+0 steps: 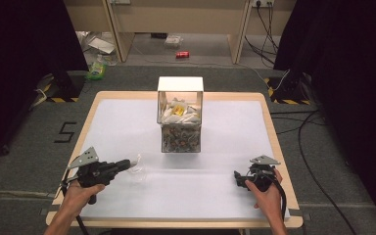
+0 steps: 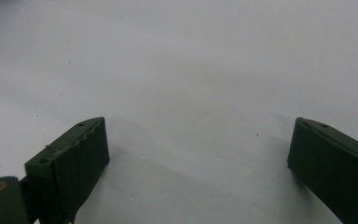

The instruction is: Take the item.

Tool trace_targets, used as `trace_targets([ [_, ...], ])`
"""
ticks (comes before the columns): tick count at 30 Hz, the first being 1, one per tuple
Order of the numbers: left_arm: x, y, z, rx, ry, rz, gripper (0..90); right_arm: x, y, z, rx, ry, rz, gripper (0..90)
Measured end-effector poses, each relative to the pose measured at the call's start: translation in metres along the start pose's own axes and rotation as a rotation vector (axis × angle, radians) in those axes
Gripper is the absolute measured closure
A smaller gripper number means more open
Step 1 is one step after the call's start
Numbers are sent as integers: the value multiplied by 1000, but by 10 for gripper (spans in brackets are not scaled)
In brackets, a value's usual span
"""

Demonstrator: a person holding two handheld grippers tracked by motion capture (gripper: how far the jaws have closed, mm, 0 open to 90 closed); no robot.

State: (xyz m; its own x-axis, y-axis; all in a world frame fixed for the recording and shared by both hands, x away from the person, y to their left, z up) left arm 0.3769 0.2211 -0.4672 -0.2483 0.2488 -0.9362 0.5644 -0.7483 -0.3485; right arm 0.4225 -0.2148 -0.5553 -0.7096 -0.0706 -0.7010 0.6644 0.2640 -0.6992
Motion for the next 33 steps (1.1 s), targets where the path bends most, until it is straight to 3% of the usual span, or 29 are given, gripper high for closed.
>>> trace_targets([
  [9,2,5,0,7,-11,-15,821,0,0,0,0,0,0,59],
  [15,-1,6,-2,1,-35,7,677,0,0,0,0,0,0,59],
  [24,-6,4,-2,-4,-47,7,537,0,0,0,0,1,0,59],
  [33,-11,-1,-4,-25,-38,0,396,0,0,0,0,-6,2,59],
])
Point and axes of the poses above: each handheld gripper's, and its own axes: y roughly forward along the jaws, x roughly out of its underside, z roughly to its right, the point moved 8 cm from there along y, roughly forward along the jaws, and after that the axes turned 12 degrees about y, right-handed, at the moved point
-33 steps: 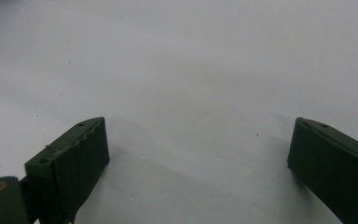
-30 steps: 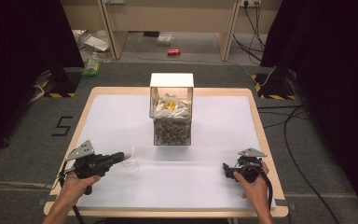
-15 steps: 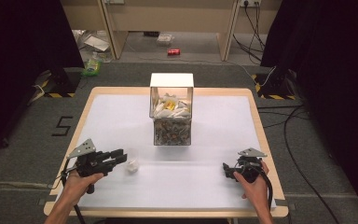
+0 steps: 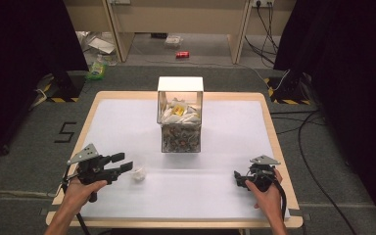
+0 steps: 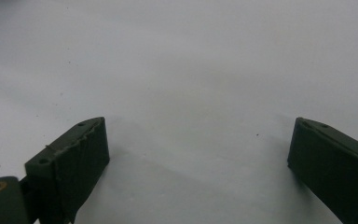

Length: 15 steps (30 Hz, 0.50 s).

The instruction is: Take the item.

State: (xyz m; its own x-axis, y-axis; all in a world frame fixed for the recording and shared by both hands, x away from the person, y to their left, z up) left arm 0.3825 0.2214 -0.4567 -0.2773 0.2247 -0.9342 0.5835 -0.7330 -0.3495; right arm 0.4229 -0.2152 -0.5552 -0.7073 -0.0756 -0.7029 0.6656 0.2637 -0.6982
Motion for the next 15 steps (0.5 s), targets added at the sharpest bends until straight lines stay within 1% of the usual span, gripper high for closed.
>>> trace_targets([
  [1,-1,-1,0,-1,4,-1,386,0,0,0,0,6,-2,59],
  [5,-4,-3,1,0,5,0,353,0,0,0,0,1,0,59],
  [10,-5,-8,-4,-12,-8,4,312,0,0,-1,-1,6,-1,59],
  [13,-5,-11,-8,-14,-1,15,253,0,0,0,0,-1,-1,59],
  [15,-3,-13,-11,-26,6,14,216,0,0,-1,-1,6,-1,59],
])
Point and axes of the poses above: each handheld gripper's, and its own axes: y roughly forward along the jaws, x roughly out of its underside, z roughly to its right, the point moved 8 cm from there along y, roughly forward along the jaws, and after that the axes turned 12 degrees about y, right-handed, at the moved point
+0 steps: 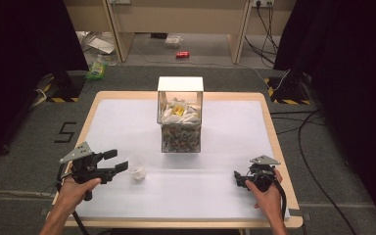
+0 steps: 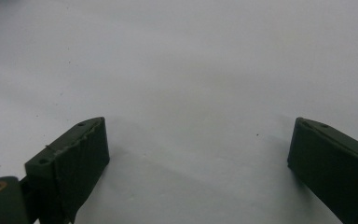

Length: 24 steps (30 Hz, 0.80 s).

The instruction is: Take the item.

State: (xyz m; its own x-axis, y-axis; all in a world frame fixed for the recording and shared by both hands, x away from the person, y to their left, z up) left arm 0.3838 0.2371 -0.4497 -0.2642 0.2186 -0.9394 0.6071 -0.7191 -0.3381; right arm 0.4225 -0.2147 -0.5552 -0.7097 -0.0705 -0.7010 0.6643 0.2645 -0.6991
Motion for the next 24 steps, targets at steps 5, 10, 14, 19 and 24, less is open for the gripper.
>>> trace_targets([
  [5,5,-4,-6,-34,13,-10,148,0,0,0,1,-6,2,59],
  [10,13,-8,-11,-48,4,-21,147,0,0,0,1,-5,2,59],
  [14,20,-10,-12,-53,7,-31,147,0,0,1,1,-6,1,59],
  [19,28,-10,-14,-55,10,-43,148,0,0,1,1,-5,1,59],
  [24,35,-10,-16,-65,19,-60,149,0,0,0,0,0,0,59],
])
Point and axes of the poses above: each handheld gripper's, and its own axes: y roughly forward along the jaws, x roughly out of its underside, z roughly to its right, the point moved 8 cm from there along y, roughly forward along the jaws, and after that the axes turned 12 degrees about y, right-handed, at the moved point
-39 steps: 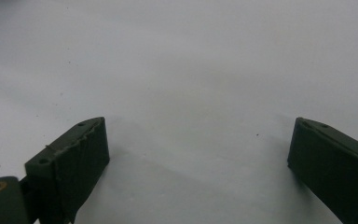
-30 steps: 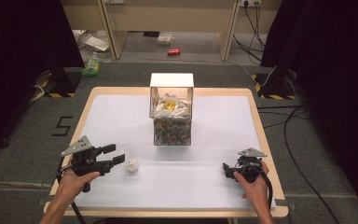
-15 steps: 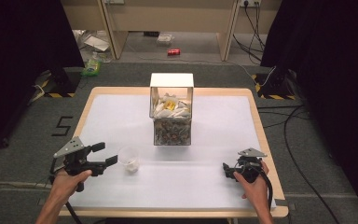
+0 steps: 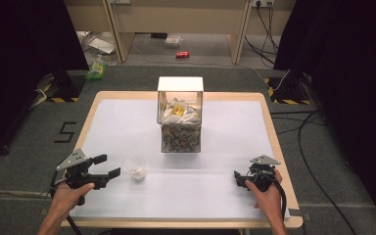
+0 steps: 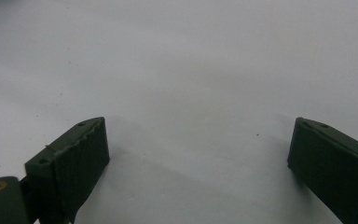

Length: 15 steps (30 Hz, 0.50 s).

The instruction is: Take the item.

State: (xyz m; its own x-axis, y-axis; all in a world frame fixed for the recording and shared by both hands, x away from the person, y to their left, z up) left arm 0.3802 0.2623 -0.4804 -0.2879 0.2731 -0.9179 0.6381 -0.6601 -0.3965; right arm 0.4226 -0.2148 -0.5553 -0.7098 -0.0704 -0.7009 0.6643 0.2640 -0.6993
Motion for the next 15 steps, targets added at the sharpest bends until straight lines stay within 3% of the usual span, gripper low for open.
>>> trace_targets([
  [15,22,-2,-1,9,-18,-28,150,0,0,0,0,0,0,59],
])
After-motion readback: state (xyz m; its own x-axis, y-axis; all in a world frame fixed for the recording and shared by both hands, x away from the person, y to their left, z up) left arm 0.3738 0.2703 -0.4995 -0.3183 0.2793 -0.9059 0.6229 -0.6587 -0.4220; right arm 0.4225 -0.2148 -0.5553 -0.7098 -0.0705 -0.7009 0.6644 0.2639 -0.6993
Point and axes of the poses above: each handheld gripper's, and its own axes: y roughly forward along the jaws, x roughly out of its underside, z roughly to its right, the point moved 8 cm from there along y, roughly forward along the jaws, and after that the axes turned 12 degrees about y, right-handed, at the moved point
